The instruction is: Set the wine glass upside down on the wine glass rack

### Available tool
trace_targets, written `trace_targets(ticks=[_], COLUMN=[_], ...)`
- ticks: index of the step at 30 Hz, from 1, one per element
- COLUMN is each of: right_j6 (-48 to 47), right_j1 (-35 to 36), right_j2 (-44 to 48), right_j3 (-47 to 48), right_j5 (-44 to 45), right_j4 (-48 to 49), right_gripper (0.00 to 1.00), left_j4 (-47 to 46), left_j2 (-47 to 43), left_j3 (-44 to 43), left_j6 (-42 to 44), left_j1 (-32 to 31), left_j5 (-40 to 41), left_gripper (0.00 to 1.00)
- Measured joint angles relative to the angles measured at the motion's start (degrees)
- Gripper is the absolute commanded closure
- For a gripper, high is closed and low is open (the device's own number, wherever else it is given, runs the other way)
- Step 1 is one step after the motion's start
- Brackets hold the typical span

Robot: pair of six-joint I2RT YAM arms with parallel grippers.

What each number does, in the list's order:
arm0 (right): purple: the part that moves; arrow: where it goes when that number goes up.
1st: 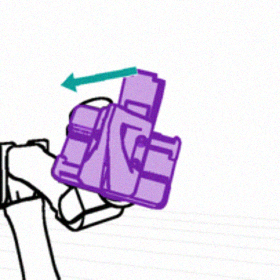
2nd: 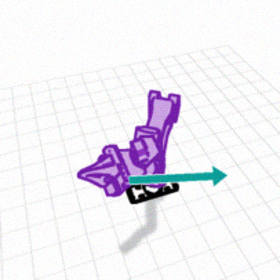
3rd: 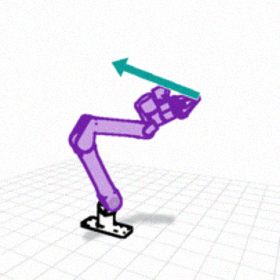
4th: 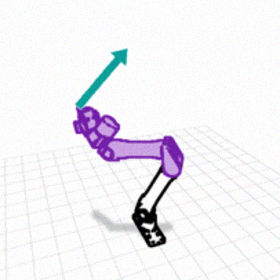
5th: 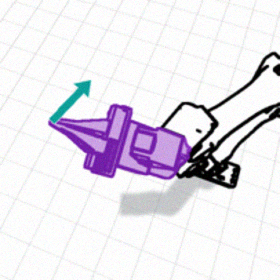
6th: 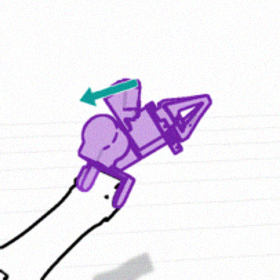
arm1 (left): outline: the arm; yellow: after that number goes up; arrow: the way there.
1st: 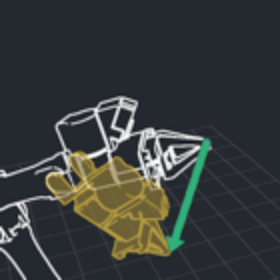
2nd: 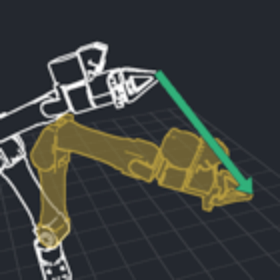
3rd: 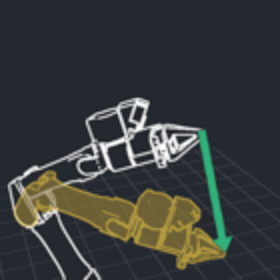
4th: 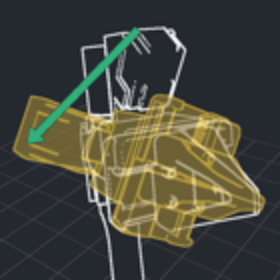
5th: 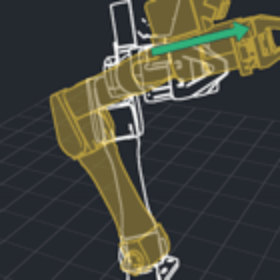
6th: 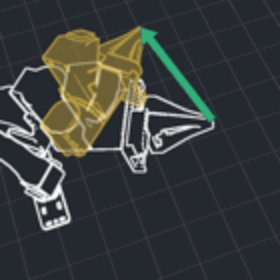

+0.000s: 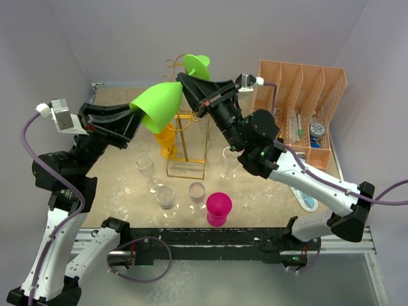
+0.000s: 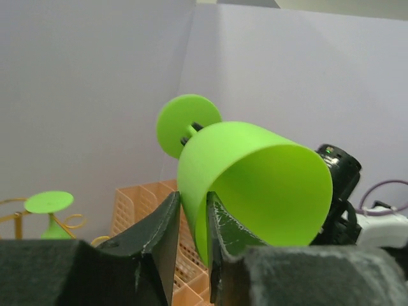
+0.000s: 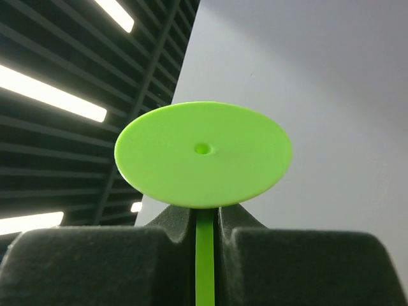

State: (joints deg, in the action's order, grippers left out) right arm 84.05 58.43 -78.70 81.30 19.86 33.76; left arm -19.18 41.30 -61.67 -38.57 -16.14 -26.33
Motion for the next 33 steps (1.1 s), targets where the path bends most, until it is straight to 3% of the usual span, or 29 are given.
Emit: trace_targets(ticks=[3,8,17,22,28,33], right_j6=[-1.7,-9.6,-40.5,-56.1,-70.4,-76.6], right_j1=[0.0,0.0,0.0,0.0,0.0,0.0], right_j2=[0.3,3.4,11.5,12.3,8.0,2.3], right_j3=[-0.5,-3.0,-4.9,-4.7,-1.5,3.0], right_j5=[0.3,2.2,2.7,-1.2,-7.2,-14.8], right_j4=[1.4,4.4,10.2,9.9,8.5,9.2], right_gripper=[1.0,1.0,1.0,1.0,1.0,1.0], left_j4=[3.7,12.1,23.2,29.2,29.7,26.0], left_j2=[-0.9,-2.0,-5.9,-5.3,-2.7,0.5], left_j3=[0.0,-1.3,-4.9,-12.2,-19.4,-21.1], left_j6=[0.2,0.7,1.0,-1.1,-8.7,-17.5], left_j1=[-0.5,-0.6,-0.6,-0.6,-0.6,-0.6], left_j5=[-2.1,-1.5,2.7,7.5,11.5,12.5], left_gripper=[0.63,0.58,0.51,0.51,0.5,0.47])
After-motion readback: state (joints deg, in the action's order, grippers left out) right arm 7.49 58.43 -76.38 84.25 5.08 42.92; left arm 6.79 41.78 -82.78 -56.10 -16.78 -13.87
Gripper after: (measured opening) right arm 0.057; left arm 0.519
